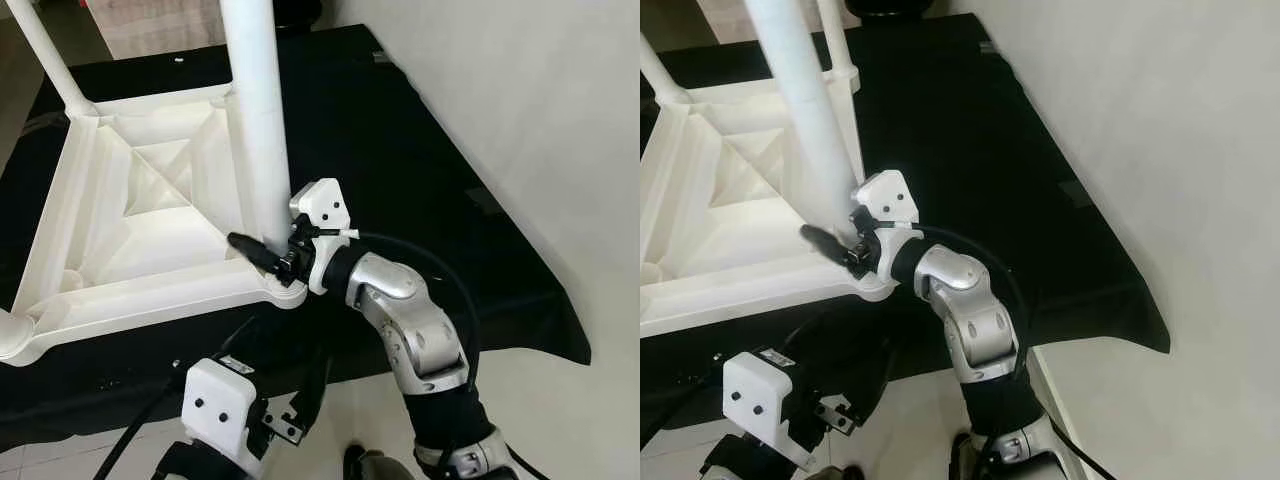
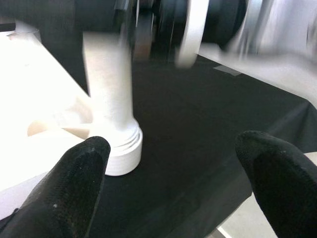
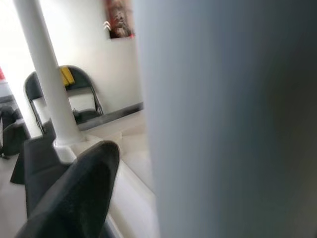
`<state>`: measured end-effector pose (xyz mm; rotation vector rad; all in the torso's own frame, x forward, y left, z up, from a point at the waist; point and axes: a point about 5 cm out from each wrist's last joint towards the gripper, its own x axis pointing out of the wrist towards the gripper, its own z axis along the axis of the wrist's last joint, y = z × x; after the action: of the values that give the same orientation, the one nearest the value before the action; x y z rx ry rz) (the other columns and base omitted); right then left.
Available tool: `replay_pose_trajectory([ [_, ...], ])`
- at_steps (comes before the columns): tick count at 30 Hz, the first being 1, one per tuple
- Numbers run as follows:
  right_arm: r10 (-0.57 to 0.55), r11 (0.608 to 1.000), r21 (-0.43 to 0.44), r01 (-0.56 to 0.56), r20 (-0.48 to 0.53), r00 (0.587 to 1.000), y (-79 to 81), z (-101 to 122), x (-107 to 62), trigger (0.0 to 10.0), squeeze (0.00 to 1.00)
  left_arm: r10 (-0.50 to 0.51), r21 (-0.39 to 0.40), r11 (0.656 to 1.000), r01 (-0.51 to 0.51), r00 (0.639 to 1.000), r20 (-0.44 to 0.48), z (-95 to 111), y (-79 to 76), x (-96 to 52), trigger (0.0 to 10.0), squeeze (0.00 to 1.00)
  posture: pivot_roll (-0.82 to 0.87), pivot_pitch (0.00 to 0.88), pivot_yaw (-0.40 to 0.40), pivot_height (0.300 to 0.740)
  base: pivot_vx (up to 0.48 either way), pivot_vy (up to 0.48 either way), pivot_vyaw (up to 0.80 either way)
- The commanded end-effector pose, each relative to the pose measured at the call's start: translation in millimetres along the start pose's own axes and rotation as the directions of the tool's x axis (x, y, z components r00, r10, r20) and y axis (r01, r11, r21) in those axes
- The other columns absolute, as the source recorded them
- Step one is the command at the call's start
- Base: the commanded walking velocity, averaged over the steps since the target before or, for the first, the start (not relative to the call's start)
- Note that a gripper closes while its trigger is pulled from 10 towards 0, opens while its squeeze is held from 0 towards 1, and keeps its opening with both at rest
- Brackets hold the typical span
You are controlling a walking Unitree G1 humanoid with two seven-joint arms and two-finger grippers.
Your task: Building children table
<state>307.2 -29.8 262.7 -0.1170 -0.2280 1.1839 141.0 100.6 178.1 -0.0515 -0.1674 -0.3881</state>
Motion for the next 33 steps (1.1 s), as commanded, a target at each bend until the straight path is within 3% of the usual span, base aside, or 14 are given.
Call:
replay_pose_trajectory([
  [1, 0.114, 0.993, -0.01, -0.114, 0.034, 0.993, -0.5, 0.7, -2.8, 10.0, 1.0, 0.002, -0.003, 1.0, -0.003, 0.999, -0.032, -6.3, 0.3, -1.9, 10.0, 0.0, 0.0, 0.228, -0.016, 0.74, 0.0, 0.0, 0.0],
  [3, 0.19, 0.981, -0.033, -0.189, 0.023, 0.981, -9.0, 3.8, -8.3, 10.0, 1.0, 0.003, -0.002, 1.0, -0.004, 0.999, -0.033, -6.6, 0.3, -2.0, 10.0, 0.0, 0.01, 0.231, -0.017, 0.74, 0.0, 0.0, 0.0],
  [5, 0.198, 0.98, -0.035, -0.197, 0.022, 0.98, -9.9, 4.0, -8.8, 10.0, 1.0, 0.004, -0.002, 1.0, -0.004, 0.999, -0.033, -6.6, 0.3, -2.1, 10.0, 0.0, 0.01, 0.231, -0.017, 0.74, 0.0, 0.0, 0.0],
  [6, 0.257, 0.966, -0.029, -0.257, 0.004, 0.966, -18.6, 3.5, -14.7, 10.0, 1.0, 0.004, -0.002, 1.0, -0.004, 0.999, -0.034, -7.0, 0.3, -2.5, 10.0, 0.0, 0.01, 0.231, -0.016, 0.74, 0.0, 0.0, 0.0],
  [9, 0.289, 0.957, -0.032, -0.289, -0.014, 0.957, -26.8, 2.7, -19.3, 10.0, 1.0, 0.005, -0.002, 1.0, -0.005, 0.999, -0.036, -7.2, 0.1, -3.0, 10.0, 0.0, 0.02, 0.23, -0.017, 0.74, 0.0, 0.0, 0.0],
  [10, 0.337, 0.941, -0.027, -0.338, -0.037, 0.941, -34.8, 0.4, -25.0, 10.0, 0.53, 0.005, -0.002, 1.0, -0.005, 0.999, -0.038, -7.4, -0.1, -3.6, 10.0, 0.0, 0.02, 0.233, -0.015, 0.74, 0.0, 0.0, 0.0],
  [12, 0.371, 0.928, -0.019, -0.372, -0.045, 0.927, -38.6, -0.6, -28.0, 10.0, 0.53, 0.005, -0.002, 1.0, -0.005, 0.999, -0.039, -7.4, -0.2, -3.9, 10.0, 0.0, 0.02, 0.233, -0.015, 0.74, 0.0, 0.0, 0.0],
  [13, 0.403, 0.915, 0.0, -0.404, -0.054, 0.914, -42.6, -2.3, -30.0, 10.0, 0.0, 0.005, -0.002, 1.0, -0.005, 0.999, -0.04, -7.5, -0.2, -4.6, 10.0, 0.0, 0.03, 0.237, -0.014, 0.74, 0.0, 0.0, 0.0],
  [21, 0.492, 0.87, 0.059, -0.489, -0.076, 0.867, -51.8, -10.4, -25.5, 10.0, 0.0, 0.006, -0.001, 1.0, -0.006, 0.999, -0.047, -6.5, -2.0, -7.4, 10.0, 0.0, 0.04, 0.242, -0.011, 0.74, 0.0, 0.0, 0.0],
  [22, 0.499, 0.866, 0.067, -0.495, -0.075, 0.863, -52.4, -12.5, -23.7, 3.0, 0.0, 0.007, -0.001, 1.0, -0.007, 0.999, -0.049, -6.1, -2.5, -7.8, 10.0, 0.0, 0.04, 0.242, -0.011, 0.74, 0.0, 0.0, 0.0],
  [23, 0.506, 0.862, 0.076, -0.501, -0.077, 0.859, -52.9, -15.1, -22.3, 0.0, 0.0, 0.007, -0.001, 1.0, -0.007, 0.999, -0.049, -5.6, -2.9, -8.2, 10.0, 0.0, 0.05, 0.245, -0.012, 0.74, 0.0, 0.0, 0.0],
  [30, 0.531, 0.846, 0.096, -0.524, -0.081, 0.843, -54.5, -20.3, -21.8, 0.0, 0.0, 0.013, -0.002, 1.0, -0.013, 0.999, -0.05, -4.0, -3.7, -9.0, 10.0, 0.0, 0.05, 0.244, -0.016, 0.74, 0.0, 0.0, 0.0],
  [33, 0.513, 0.858, 0.086, -0.506, -0.086, 0.854, -57.5, -21.8, -25.2, 0.0, 0.0, 0.014, -0.003, 1.0, -0.014, 0.999, -0.049, -3.6, -4.0, -8.7, 10.0, 0.0, 0.04, 0.238, -0.018, 0.74, 0.0, 0.0, 0.0],
])
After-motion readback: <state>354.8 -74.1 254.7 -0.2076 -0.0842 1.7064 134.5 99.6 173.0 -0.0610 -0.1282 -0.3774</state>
